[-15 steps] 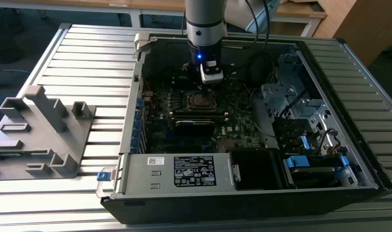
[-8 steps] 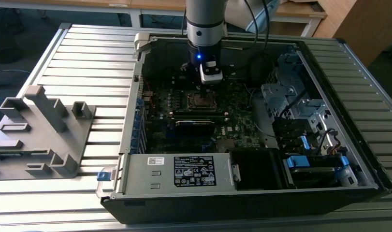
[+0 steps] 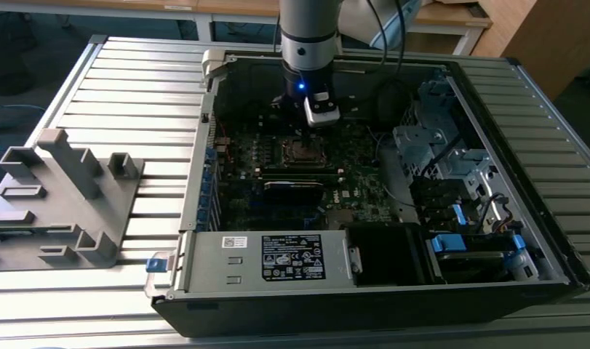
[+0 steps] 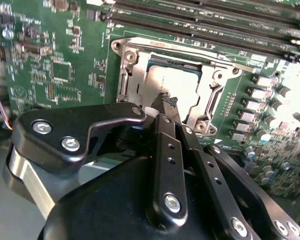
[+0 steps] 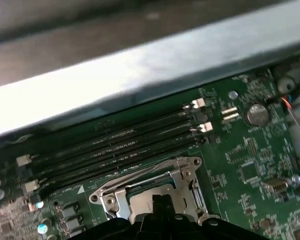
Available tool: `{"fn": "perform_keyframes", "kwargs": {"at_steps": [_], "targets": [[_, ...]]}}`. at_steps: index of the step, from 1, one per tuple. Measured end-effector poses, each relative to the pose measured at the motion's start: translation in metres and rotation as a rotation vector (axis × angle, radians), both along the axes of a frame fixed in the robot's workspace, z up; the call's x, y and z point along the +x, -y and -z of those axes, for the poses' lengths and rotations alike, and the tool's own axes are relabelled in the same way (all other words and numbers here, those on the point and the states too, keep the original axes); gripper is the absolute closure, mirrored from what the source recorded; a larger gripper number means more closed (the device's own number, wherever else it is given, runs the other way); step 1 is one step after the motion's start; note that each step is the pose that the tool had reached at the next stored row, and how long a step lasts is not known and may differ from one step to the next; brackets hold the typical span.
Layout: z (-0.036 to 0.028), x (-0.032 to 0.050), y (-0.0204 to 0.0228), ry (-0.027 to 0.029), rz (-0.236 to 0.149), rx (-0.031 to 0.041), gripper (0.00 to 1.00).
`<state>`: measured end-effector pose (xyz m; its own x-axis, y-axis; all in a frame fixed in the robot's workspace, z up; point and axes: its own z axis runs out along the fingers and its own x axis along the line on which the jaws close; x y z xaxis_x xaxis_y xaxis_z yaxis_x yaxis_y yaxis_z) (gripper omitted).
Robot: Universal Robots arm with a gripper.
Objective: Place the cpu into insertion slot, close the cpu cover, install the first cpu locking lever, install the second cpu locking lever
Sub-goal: 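Install the first cpu locking lever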
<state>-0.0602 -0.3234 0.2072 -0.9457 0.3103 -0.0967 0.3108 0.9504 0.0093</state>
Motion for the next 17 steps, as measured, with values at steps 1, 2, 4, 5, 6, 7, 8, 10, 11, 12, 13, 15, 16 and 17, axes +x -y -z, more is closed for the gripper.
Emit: {"fn": "perform_keyframes", "kwargs": {"at_steps": [1, 2, 4, 5, 6, 7, 8, 10, 11, 12, 13, 15, 16, 17], "targets": [[0.0002, 0.0000, 0.0000, 0.0000, -0.018, -0.0001, 0.90], [0.0003, 0.0000, 0.0000, 0.0000, -0.036, -0.0005, 0.90], [0.0005, 0.0000, 0.0000, -0.0002, -0.067, -0.0019, 0.90], [0.0007, -0.0001, 0.0000, -0.0001, -0.081, -0.0023, 0.90], [0.0007, -0.0001, 0.0000, -0.0002, -0.084, -0.0025, 0.90], [0.0007, -0.0001, 0.0000, -0.0002, -0.084, -0.0024, 0.90], [0.0006, -0.0001, 0.0000, -0.0002, -0.084, -0.0025, 0.90], [0.0008, 0.0001, 0.0000, -0.0084, -0.084, -0.0020, 0.90], [0.0010, 0.0003, 0.0000, -0.0229, -0.084, -0.0015, 0.90], [0.0012, 0.0005, 0.0000, -0.0371, -0.084, -0.0008, 0.90], [0.0012, 0.0004, 0.0000, -0.0386, -0.084, -0.0009, 0.90], [0.0012, 0.0004, 0.0000, -0.0388, -0.084, -0.0010, 0.90], [0.0012, 0.0004, 0.0000, -0.0387, -0.084, -0.0009, 0.90], [0.0013, 0.0006, 0.0000, -0.0387, -0.085, -0.0009, 0.90]]}}
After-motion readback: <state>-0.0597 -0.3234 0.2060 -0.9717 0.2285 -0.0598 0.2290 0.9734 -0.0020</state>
